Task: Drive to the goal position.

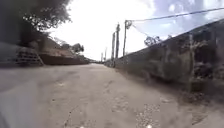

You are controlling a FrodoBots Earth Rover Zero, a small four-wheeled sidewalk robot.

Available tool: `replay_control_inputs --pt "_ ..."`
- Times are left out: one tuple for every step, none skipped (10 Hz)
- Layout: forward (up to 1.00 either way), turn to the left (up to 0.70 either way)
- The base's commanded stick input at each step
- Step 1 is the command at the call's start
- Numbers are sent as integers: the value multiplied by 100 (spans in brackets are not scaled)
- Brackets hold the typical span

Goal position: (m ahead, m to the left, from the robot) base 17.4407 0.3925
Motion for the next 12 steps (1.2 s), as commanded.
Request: replay_control_inputs --pt "70 0" --pt "70 0" --pt "70 0" --pt "70 0" --pt "70 0" --pt "70 0" --pt "70 0" --pt "70 0" --pt "70 0" --pt "70 0" --pt "70 1" --pt "70 2"
